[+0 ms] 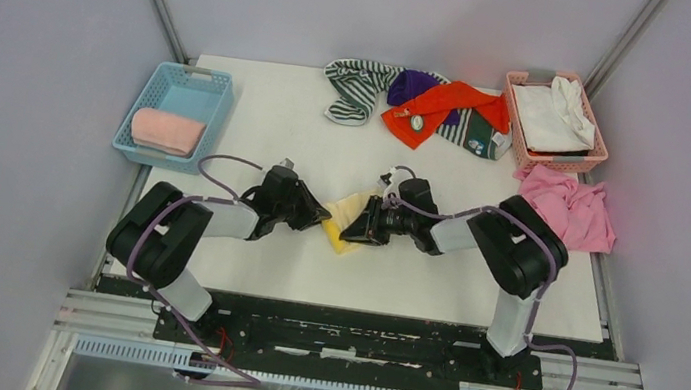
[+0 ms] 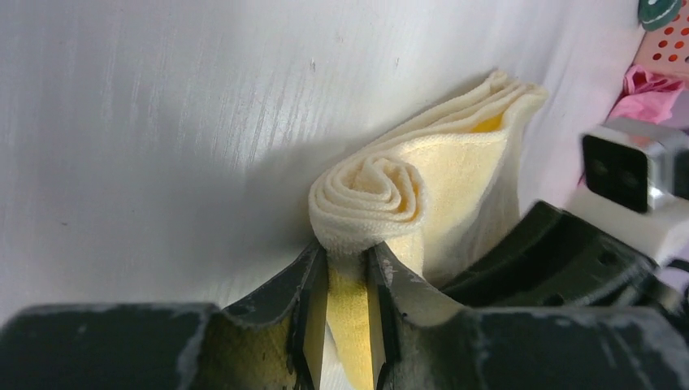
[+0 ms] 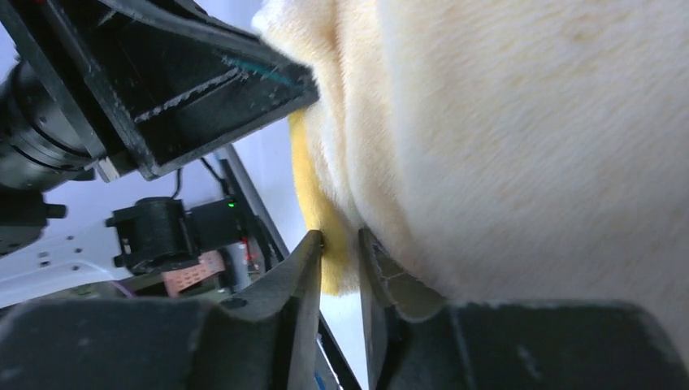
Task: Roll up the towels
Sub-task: Roll the towel at the center of the board.
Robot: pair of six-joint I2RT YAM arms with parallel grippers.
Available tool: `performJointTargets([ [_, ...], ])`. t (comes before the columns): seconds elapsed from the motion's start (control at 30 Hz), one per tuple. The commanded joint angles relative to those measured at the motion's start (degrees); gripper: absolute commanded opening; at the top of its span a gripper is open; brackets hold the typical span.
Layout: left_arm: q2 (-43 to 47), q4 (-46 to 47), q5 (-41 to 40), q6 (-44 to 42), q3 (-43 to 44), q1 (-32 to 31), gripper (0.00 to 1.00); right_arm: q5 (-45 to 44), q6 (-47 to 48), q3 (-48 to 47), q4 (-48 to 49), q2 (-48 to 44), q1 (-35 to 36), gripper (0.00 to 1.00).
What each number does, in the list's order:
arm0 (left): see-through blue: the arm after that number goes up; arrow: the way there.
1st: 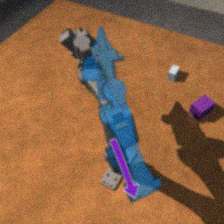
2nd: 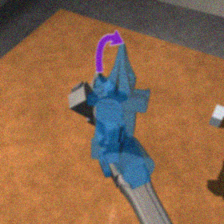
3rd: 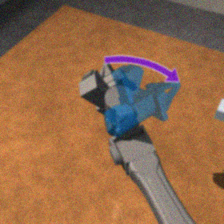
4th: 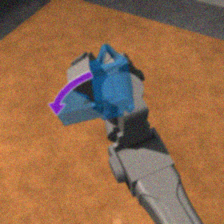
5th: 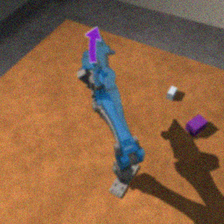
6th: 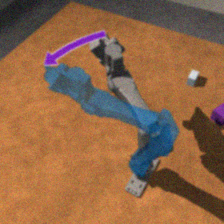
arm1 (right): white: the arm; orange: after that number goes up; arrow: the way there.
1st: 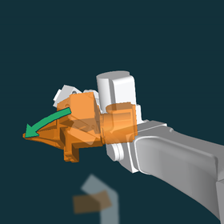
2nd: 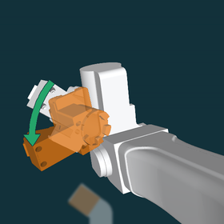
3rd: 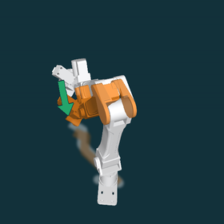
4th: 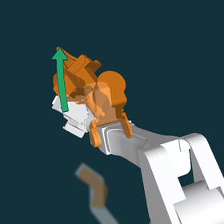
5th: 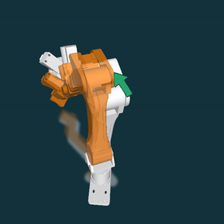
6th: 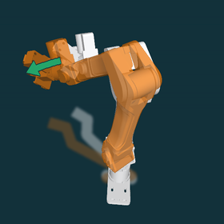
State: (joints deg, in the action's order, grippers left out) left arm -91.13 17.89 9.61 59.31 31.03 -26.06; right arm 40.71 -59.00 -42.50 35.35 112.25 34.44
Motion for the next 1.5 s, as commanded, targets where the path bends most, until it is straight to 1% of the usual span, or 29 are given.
performJointTargets([
  [0.0, -2.22, -15.26, -10.34, -0.07, -0.05, -1.1, 0.29, -10.84, 16.42, -2.23, -24.0, -11.66, 3.06, 0.34],
  [0.07, -1.83, -16.42, -11.05, 0.57, 0.37, -1.54, 0.29, -17.15, 21.9, -3.64, -32.17, -16.56, 4.96, 0.38],
  [0.17, -1.21, -17.7, -11.89, 1.51, 0.7, -2.17, 0.29, -28.81, 29.58, -5.12, -38.76, -22.36, 9.57, 0.44],
  [0.23, -0.32, -18.93, -12.74, 2.12, 0.99, -2.53, 0.28, -38.34, 34.57, -7.18, -42.83, -24.07, 13.74, 0.49],
  [0.3, 0.77, -20.07, -13.58, 3.18, 0.72, -2.83, 0.28, -44.52, 37.84, -8.81, -44.24, -24.61, 17.69, 0.5],
  [0.4, 2.69, -21.36, -14.42, 4.76, -0.2, -3.17, 0.28, -50.4, 41.43, -10.48, -43.41, -23.95, 21.91, 0.52],
  [0.6, 6.08, -24.81, -15.78, 6.54, -0.57, -3.37, 0.28, -58.43, 47.0, -15.65, -41.83, -18.12, 29.01, 0.52],
  [0.73, 8.07, -25.82, -16.63, 8.09, -1.28, -3.55, 0.27, -60.47, 49.99, -18.79, -41.18, -13.75, 31.93, 0.51],
  [0.83, 9.52, -26.14, -17.08, 8.58, -1.78, -3.69, 0.27, -62.1, 51.28, -20.2, -40.46, -11.32, 33.68, 0.5],
  [1.03, 11.0, -26.38, -17.14, 9.61, -2.53, -3.82, 0.27, -64.44, 53.61, -20.65, -38.96, -6.52, 34.77, 0.48],
  [1.17, 11.85, -26.36, -16.71, 10.55, -3.19, -3.99, 0.27, -66.35, 53.77, -20.29, -39.75, -2.78, 34.91, 0.42],
  [1.27, 12.81, -26.39, -16.38, 11.02, -3.79, -4.0, 0.27, -68.46, 53.33, -19.55, -40.94, -1.5, 34.91, 0.4],
  [1.3, 13.23, -26.48, -16.32, 11.15, -3.92, -4.04, 0.27, -69.27, 52.93, -19.18, -41.45, -1.38, 34.91, 0.37],
  [1.4, 14.73, -27.4, -16.59, 11.43, -4.25, -4.02, 0.27, -69.63, 52.35, -17.95, -42.0, -2.27, 34.91, 0.22],
  [1.47, 16.03, -28.57, -17.26, 11.26, -4.3, -4.0, 0.27, -67.32, 52.16, -17.0, -41.91, -3.77, 34.71, 0.1],
])
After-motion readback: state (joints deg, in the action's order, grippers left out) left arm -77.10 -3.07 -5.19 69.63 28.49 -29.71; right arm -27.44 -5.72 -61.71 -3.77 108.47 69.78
